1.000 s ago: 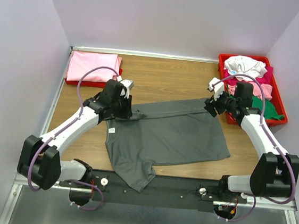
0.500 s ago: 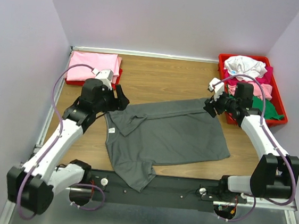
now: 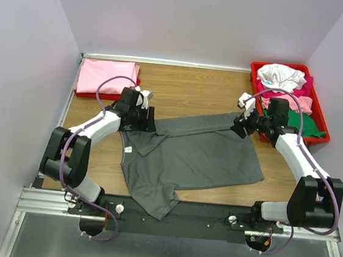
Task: Fold and stack the t-shirts
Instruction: Fold the tshirt
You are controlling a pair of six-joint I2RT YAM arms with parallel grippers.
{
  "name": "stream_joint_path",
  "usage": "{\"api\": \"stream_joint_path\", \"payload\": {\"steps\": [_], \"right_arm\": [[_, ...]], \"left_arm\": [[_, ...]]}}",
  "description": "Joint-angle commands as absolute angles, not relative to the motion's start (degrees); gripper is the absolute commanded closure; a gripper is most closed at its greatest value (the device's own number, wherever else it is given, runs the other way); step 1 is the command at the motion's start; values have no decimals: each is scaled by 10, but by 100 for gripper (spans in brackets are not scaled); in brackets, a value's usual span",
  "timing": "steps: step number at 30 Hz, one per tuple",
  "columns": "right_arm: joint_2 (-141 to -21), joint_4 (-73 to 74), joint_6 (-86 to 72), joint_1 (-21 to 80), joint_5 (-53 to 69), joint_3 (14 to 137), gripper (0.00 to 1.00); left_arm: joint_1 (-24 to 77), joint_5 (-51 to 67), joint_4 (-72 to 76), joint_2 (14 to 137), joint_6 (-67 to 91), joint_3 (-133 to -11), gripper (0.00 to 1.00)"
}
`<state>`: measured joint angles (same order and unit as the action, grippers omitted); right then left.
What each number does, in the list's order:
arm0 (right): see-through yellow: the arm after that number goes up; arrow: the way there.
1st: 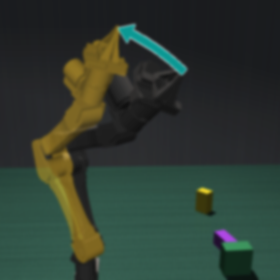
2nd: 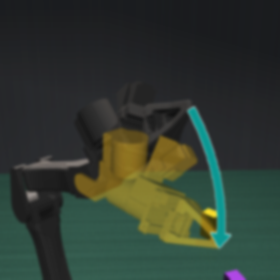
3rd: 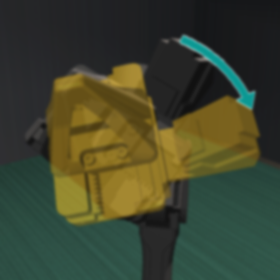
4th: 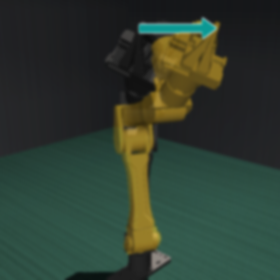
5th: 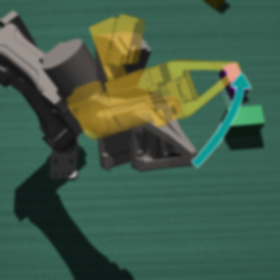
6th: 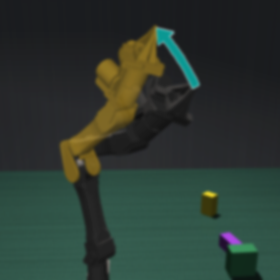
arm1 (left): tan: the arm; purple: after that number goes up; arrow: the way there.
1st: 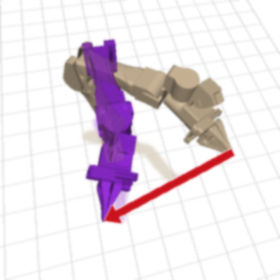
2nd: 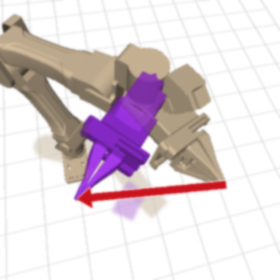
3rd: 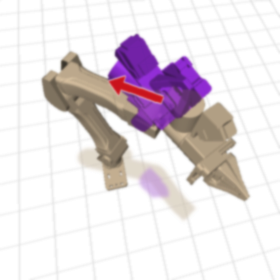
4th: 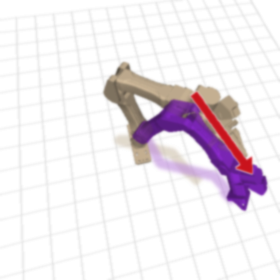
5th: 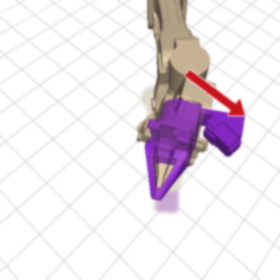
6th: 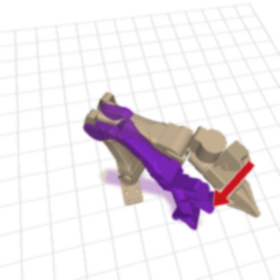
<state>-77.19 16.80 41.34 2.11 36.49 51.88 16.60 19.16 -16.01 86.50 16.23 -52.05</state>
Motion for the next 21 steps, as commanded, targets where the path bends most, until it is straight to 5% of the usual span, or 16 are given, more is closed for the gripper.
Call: {"api": "stream_joint_path", "payload": {"steps": [1,21], "right_arm": [[-766,180,406,17,387,510,29],[-773,181,412,17,380,507,29]], "left_arm": [[185,188,-168,899,125,-543,37],[228,211,-178,930,117,-539,39]]}}
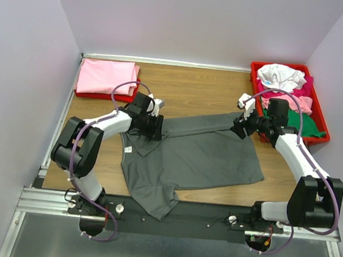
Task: Fold and stack the t-shirts
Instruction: Fold the tshirt
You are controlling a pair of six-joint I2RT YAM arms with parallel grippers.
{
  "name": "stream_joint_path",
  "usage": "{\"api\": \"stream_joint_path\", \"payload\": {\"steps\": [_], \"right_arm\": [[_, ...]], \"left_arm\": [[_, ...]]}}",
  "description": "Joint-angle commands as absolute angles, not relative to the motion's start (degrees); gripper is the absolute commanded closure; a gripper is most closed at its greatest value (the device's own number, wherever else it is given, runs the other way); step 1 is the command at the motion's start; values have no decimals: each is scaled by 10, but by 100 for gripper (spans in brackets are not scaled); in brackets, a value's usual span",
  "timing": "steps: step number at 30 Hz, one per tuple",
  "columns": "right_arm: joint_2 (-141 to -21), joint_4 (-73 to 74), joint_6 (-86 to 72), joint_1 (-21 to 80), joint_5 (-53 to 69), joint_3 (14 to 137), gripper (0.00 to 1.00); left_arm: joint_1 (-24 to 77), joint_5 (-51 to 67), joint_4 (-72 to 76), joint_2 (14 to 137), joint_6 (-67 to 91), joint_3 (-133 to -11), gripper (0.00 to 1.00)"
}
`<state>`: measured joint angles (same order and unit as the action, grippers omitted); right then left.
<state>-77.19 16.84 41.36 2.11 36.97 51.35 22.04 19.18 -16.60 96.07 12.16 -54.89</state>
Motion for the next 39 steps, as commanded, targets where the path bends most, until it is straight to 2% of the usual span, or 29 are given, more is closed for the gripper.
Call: {"api": "stream_joint_path", "payload": {"steps": [1,16,26,36,39], "right_arm": [[-773,181,413,17,379,506,29],[-766,182,411,17,374,509,29],[-764,182,409,17,373,509,29],[-766,182,410,17,373,510,29],[-763,183,409,17,372,508,29]], "left_arm": [[232,218,-175,923,120,-532,39],[271,271,-156,887,144,-487,39],[316,294,-128,925,162,-494,38],[321,341,-132,904,159,-504,36],[320,310,-146,876,156,-516,36]]}}
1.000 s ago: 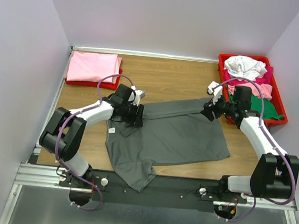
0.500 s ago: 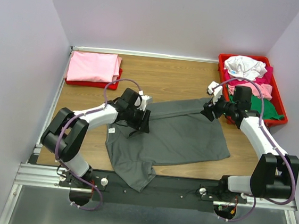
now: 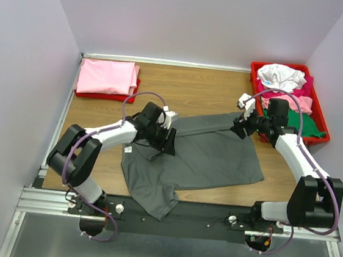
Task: Fold and stack the t-shirts
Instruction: Fold the tshirt
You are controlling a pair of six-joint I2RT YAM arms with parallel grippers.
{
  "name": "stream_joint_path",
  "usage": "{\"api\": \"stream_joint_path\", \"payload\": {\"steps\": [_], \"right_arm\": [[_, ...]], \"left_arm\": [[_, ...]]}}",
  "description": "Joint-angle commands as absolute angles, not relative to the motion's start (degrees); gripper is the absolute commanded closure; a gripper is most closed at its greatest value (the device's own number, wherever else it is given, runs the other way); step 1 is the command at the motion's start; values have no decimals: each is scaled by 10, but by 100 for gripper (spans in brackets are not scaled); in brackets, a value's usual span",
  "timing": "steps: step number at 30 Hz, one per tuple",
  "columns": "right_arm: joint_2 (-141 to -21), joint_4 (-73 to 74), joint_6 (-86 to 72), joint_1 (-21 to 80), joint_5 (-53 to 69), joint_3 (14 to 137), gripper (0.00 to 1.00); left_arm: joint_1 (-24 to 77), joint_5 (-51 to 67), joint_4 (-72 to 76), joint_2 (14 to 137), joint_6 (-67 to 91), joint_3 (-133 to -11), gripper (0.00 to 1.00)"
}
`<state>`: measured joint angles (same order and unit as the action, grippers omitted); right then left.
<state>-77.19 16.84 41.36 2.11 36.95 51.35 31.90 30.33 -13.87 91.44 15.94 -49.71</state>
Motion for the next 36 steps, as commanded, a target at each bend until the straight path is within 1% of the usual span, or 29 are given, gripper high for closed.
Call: {"api": "stream_joint_path", "payload": {"steps": [1,3,4,5,8,10,14,21,36], "right_arm": [[-763,184,410,16,373,507,29],[-766,184,410,17,377,506,29],[-767,185,410,17,380,508,29],[-771,185,410,16,383,509,29],[-773,187,410,17,388,509,29],[-773,189,410,17,389,509,29],[-773,191,409,17,390,510,29],[-775,192,410,17,390,510,29],[-774,194,413,16,386,511,29]], "left_arm": [[321,268,-151,861,158,-526,36],[321,228,-153,810,166,-535,36],[319,188,-155,795,170,-542,35],[320,168,-157,772,174,-546,33],[319,125,-156,758,185,-541,31],[319,116,-164,777,185,-545,31],[321,101,-182,848,188,-556,34],[329,66,-182,906,206,-575,40],[374,112,-154,1001,216,-599,41]]}}
